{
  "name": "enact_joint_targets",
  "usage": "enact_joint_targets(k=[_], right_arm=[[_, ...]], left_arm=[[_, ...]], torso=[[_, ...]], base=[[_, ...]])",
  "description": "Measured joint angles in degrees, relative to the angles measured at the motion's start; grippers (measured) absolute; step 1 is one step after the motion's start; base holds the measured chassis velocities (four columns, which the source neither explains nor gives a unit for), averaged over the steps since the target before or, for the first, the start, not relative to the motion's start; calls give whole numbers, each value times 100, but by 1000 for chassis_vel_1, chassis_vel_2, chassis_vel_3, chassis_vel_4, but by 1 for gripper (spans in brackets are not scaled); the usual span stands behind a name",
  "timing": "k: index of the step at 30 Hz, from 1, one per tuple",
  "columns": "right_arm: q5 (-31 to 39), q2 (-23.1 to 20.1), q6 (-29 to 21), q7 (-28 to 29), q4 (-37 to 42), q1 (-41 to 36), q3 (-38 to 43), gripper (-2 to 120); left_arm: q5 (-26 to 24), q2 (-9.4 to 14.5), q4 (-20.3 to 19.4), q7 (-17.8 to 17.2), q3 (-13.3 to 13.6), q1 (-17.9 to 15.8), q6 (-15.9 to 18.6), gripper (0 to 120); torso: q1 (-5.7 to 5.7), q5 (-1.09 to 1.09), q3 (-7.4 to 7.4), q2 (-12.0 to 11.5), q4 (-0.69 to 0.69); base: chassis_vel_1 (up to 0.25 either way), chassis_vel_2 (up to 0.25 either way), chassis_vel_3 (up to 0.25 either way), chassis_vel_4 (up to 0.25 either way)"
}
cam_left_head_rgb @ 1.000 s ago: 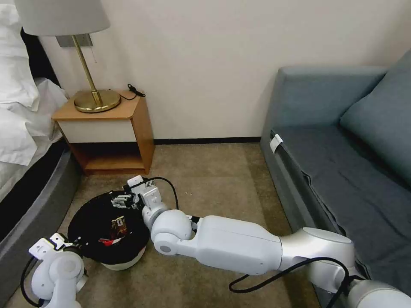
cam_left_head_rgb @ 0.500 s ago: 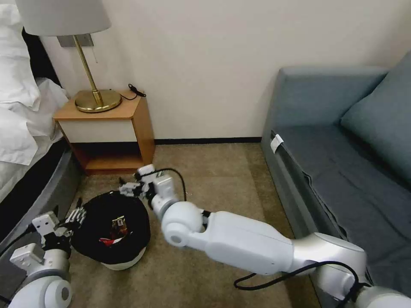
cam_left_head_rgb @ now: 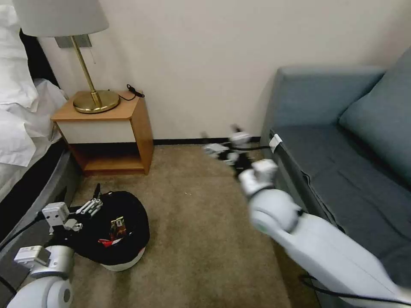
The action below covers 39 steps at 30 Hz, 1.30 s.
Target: Pick up the trash bin, then pick up the garbage on the floor and place it into the trash bin.
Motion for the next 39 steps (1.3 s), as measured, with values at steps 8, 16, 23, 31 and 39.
enact_joint_targets(k=[8, 16, 23, 31, 39], right_arm=[[-661, 414, -287, 80, 830, -1679, 1210, 100], [-1563, 1432, -276, -7, 1065, -2644, 1390, 100], [-1902, 1900, -113, -109, 1066, -2972, 1281, 100], [-2009, 2026, 4, -116, 1044, -3158, 1249, 100], [-2020, 2034, 37, -116, 1016, -3184, 1235, 100]], left_arm=[[136, 4, -37, -29, 73, 75, -112, 100], [396, 6, -16, 59, 205, 170, -362, 100], [410, 10, -19, -2, 255, 243, -415, 100], [419, -13, -18, -120, 362, 239, -547, 100], [419, -25, -21, -160, 390, 221, -553, 100]], torso=[[0, -2, 0, 0, 0], [0, -4, 0, 0, 1], [0, -4, 0, 0, 1], [0, -3, 1, -1, 1], [0, -3, 1, -1, 1]], base=[[0, 0, 0, 0], [0, 0, 0, 0], [0, 0, 0, 0], [0, 0, 0, 0], [0, 0, 0, 0]])
